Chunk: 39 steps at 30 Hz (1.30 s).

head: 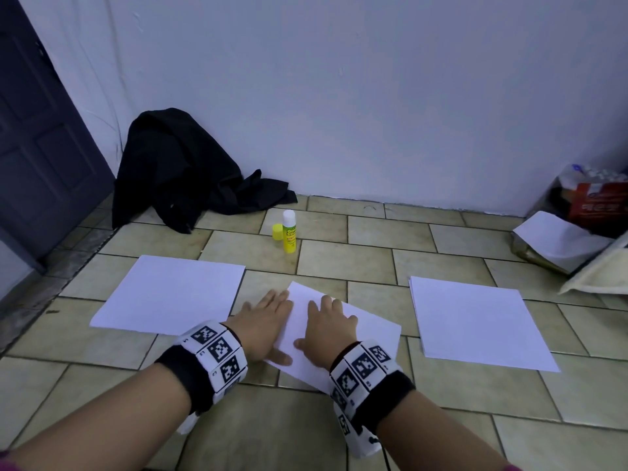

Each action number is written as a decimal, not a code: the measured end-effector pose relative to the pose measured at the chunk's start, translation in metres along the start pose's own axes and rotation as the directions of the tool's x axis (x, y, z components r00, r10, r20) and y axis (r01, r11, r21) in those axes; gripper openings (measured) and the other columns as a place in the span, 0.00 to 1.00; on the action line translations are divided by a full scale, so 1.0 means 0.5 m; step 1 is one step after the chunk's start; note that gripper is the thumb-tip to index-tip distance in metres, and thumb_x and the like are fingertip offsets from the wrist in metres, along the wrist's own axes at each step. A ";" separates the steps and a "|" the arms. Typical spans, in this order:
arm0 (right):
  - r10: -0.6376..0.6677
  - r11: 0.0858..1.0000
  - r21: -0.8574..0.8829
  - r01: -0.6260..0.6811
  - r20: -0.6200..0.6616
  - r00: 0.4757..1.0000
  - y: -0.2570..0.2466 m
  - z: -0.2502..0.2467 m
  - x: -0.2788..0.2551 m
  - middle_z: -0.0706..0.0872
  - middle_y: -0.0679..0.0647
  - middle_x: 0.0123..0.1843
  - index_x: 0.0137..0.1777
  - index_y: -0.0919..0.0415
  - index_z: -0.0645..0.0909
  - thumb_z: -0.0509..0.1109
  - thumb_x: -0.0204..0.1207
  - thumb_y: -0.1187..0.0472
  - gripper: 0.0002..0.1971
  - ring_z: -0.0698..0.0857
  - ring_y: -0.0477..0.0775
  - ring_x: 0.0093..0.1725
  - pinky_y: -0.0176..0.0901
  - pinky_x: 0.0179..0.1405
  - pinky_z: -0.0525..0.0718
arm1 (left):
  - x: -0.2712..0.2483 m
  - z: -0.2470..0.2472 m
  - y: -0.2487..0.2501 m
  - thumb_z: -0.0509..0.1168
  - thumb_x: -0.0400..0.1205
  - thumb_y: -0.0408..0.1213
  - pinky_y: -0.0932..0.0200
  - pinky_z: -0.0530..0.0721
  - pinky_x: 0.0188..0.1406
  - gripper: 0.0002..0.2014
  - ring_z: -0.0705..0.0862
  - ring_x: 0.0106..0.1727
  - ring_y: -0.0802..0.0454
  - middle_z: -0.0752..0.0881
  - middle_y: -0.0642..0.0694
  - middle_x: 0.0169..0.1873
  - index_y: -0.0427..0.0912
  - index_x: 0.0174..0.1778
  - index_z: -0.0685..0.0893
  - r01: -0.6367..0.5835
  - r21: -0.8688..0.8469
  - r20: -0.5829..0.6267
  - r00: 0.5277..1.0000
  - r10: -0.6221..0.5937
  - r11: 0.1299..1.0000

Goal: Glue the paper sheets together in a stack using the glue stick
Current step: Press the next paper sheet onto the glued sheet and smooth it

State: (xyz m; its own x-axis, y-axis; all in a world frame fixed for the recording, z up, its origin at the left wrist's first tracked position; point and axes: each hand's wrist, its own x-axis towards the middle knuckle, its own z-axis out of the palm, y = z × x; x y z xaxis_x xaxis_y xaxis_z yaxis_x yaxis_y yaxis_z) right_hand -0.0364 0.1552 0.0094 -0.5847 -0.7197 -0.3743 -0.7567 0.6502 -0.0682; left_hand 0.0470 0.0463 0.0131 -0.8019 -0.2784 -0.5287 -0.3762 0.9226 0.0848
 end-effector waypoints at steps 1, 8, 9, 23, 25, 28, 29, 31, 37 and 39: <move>-0.008 1.000 0.006 0.008 0.000 1.000 0.002 -0.002 0.003 0.61 0.59 0.77 0.78 0.61 0.60 0.63 0.81 0.45 0.32 0.62 0.61 0.76 0.60 0.66 0.72 | -0.001 0.003 0.000 0.68 0.77 0.59 0.37 0.50 0.82 0.51 0.36 0.85 0.47 0.38 0.44 0.84 0.37 0.84 0.45 0.007 -0.010 -0.021 1.000 -0.008 1.000; -0.127 0.991 0.038 0.126 0.016 0.992 0.005 -0.011 0.039 0.57 0.54 0.81 0.81 0.58 0.57 0.68 0.79 0.62 0.32 0.59 0.58 0.78 0.57 0.64 0.76 | 0.012 0.019 0.031 0.69 0.65 0.72 0.37 0.61 0.76 0.55 0.54 0.79 0.39 0.59 0.38 0.75 0.37 0.76 0.58 0.156 0.029 -0.153 0.977 -0.149 0.987; -0.139 0.989 0.049 0.138 0.021 0.990 0.005 -0.012 0.042 0.56 0.54 0.82 0.82 0.58 0.56 0.67 0.80 0.64 0.33 0.58 0.57 0.80 0.59 0.67 0.74 | 0.016 0.023 0.029 0.68 0.65 0.73 0.35 0.57 0.78 0.59 0.47 0.82 0.39 0.53 0.37 0.80 0.34 0.80 0.52 0.172 0.001 -0.141 0.975 -0.170 0.985; -0.089 0.976 0.206 0.071 0.083 0.993 0.138 -0.029 0.036 0.52 0.42 0.86 0.84 0.46 0.50 0.53 0.86 0.49 0.29 0.65 0.51 0.81 0.65 0.80 0.37 | 0.012 0.016 0.016 0.63 0.64 0.78 0.34 0.45 0.81 0.68 0.36 0.84 0.45 0.37 0.39 0.84 0.33 0.83 0.35 0.192 0.075 -0.068 0.980 -0.187 0.979; 0.032 0.977 0.205 -0.050 0.089 0.996 0.203 -0.033 0.036 0.56 0.44 0.85 0.84 0.45 0.50 0.51 0.86 0.46 0.28 0.66 0.55 0.80 0.65 0.80 0.40 | 0.014 0.015 0.013 0.62 0.65 0.78 0.33 0.42 0.81 0.68 0.36 0.84 0.45 0.37 0.39 0.84 0.33 0.83 0.35 0.188 0.093 -0.057 0.981 -0.183 0.978; 0.099 0.967 0.223 -0.120 0.101 0.990 0.245 -0.040 0.034 0.63 0.48 0.83 0.84 0.46 0.51 0.54 0.84 0.40 0.31 0.68 0.56 0.79 0.64 0.81 0.41 | 0.010 0.012 0.009 0.61 0.67 0.77 0.33 0.40 0.81 0.66 0.36 0.84 0.46 0.36 0.39 0.84 0.34 0.83 0.35 0.179 0.113 -0.043 0.984 -0.175 0.977; 0.088 0.970 0.218 -0.107 0.098 0.991 0.243 -0.042 0.033 0.65 0.48 0.83 0.84 0.47 0.52 0.58 0.81 0.38 0.35 0.68 0.56 0.79 0.63 0.81 0.42 | 0.009 0.012 0.008 0.60 0.68 0.77 0.33 0.39 0.81 0.65 0.36 0.84 0.46 0.36 0.39 0.84 0.34 0.83 0.35 0.178 0.111 -0.043 0.984 -0.174 0.978; 0.069 0.976 0.204 -0.082 0.070 0.995 0.229 -0.042 0.032 0.68 0.49 0.81 0.84 0.52 0.53 0.69 0.73 0.36 0.44 0.69 0.54 0.78 0.62 0.81 0.45 | 0.004 0.010 0.006 0.58 0.69 0.77 0.33 0.39 0.81 0.63 0.37 0.85 0.46 0.38 0.40 0.84 0.34 0.83 0.37 0.178 0.114 -0.043 0.984 -0.175 0.977; 0.136 0.989 -0.046 -0.143 -0.122 0.983 0.169 -0.030 0.015 0.70 0.59 0.70 0.69 0.60 0.71 0.68 0.78 0.47 0.25 0.67 0.60 0.73 0.49 0.65 0.74 | -0.019 -0.027 0.025 0.59 0.72 0.75 0.33 0.56 0.76 0.46 0.69 0.73 0.42 0.74 0.43 0.71 0.41 0.75 0.67 0.184 0.156 -0.096 0.981 -0.171 0.970; 0.050 0.999 -0.005 -0.050 -0.108 0.993 0.141 -0.017 0.015 0.70 0.62 0.69 0.69 0.62 0.71 0.60 0.82 0.62 0.16 0.70 0.61 0.69 0.46 0.62 0.74 | -0.020 -0.032 0.043 0.61 0.79 0.64 0.36 0.56 0.78 0.38 0.65 0.77 0.43 0.66 0.45 0.78 0.43 0.78 0.64 0.059 0.098 -0.137 0.990 -0.046 0.993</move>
State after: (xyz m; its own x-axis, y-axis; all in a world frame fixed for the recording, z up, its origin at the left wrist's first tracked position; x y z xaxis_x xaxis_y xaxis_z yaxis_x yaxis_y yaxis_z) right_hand -0.0965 0.1939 0.0096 -0.6496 -0.7086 -0.2755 -0.7276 0.6845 -0.0451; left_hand 0.0394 0.0648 0.0336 -0.8400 -0.3541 -0.4112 -0.3759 0.9262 -0.0296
